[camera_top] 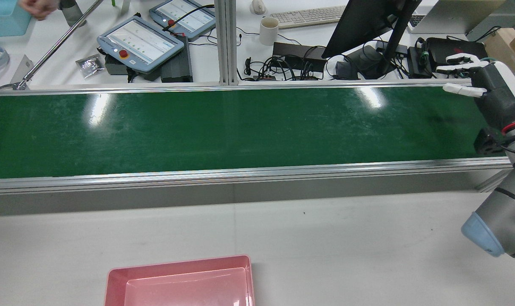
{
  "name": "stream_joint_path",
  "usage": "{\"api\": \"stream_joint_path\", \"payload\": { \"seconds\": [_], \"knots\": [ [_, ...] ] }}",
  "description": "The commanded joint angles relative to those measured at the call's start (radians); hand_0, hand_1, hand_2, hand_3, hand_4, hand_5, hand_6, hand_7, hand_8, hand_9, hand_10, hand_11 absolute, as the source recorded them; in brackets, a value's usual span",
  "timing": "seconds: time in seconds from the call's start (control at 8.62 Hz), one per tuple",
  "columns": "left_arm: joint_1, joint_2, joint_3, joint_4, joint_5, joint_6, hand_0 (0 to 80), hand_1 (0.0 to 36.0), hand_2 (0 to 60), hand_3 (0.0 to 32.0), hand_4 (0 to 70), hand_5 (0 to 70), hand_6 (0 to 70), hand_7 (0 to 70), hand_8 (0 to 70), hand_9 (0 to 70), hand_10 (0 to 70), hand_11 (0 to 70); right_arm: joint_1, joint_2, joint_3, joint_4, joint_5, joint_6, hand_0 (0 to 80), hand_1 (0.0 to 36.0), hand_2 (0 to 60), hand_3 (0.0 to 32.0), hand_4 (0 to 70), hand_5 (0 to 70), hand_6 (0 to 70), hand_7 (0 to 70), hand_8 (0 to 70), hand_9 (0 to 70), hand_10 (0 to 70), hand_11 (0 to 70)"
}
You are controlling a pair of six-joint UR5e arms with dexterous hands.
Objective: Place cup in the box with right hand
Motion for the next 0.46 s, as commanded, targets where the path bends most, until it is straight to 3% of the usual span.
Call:
{"api": "stream_joint_path", "payload": {
  "seconds": [0.0,0.12,0.35],
  "knots": [
    [0.0,0.0,0.002,0.0,0.0,0.0,0.0,0.0,0.0,0.0,0.0,0.0,0.0,0.0,0.0,0.0,0.0,0.0,-0.038,-0.057,0.047,-0.002,0.067,0.0,40.5,0.1,5.0,4.0,35.5,2.1,6.3,34.9,13.4,20.5,1.0,1.3],
    [0.0,0.0,0.002,0.0,0.0,0.0,0.0,0.0,0.0,0.0,0.0,0.0,0.0,0.0,0.0,0.0,0.0,0.0,-0.04,-0.057,0.037,-0.002,0.066,0.0,40.8,0.4,4.7,4.8,33.3,2.3,6.0,33.3,13.3,20.1,0.8,1.0],
    [0.0,0.0,0.0,0.0,0.0,0.0,0.0,0.0,0.0,0.0,0.0,0.0,0.0,0.0,0.0,0.0,0.0,0.0,-0.044,-0.051,0.023,0.0,0.063,-0.006,41.8,0.5,4.4,3.6,38.1,2.1,6.2,34.5,13.2,20.3,0.7,0.9]
  ]
}}
